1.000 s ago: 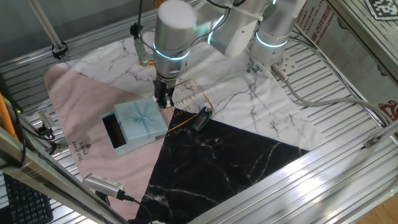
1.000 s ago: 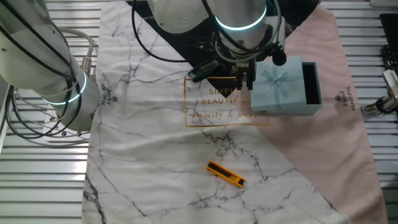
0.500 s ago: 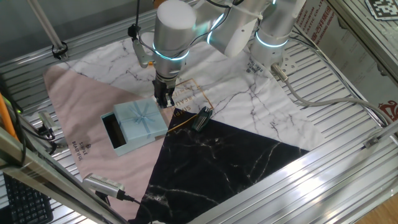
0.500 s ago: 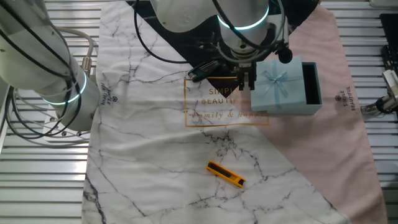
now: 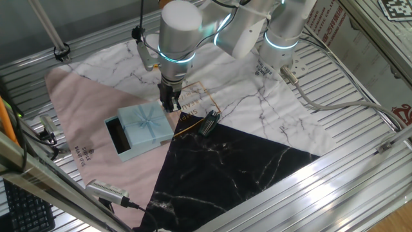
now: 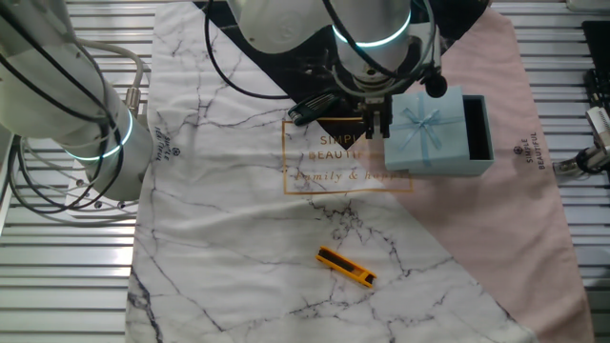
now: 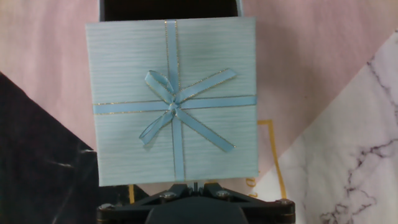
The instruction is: Slide the outer casing onto the gift box
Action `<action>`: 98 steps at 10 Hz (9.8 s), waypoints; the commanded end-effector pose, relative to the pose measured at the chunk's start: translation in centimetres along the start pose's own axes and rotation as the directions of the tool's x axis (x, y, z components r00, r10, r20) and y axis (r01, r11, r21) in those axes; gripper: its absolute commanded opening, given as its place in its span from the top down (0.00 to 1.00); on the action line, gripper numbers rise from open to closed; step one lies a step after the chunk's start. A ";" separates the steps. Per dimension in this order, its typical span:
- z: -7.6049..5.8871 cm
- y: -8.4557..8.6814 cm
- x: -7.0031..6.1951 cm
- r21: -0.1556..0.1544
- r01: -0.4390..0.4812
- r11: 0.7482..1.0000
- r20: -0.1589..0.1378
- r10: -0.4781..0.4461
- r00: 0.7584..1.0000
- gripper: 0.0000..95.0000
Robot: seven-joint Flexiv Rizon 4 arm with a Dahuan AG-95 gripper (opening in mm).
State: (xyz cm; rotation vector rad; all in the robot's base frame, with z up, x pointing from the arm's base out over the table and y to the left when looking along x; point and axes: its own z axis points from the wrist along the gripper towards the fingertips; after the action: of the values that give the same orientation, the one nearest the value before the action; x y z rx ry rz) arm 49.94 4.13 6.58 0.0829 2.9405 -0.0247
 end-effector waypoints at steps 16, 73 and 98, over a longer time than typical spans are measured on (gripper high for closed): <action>-0.1 0.0 0.0 -0.069 0.170 0.983 -0.008 -0.171 0.985 1.00; 2.9 0.4 0.0 -0.064 0.041 0.997 0.035 -0.039 0.999 1.00; 2.3 0.9 -4.5 -0.065 0.032 0.997 0.034 -0.030 0.999 1.00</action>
State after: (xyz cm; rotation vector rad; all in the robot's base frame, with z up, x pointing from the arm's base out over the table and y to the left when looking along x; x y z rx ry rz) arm 54.93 4.58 5.46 0.0274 2.9071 0.0591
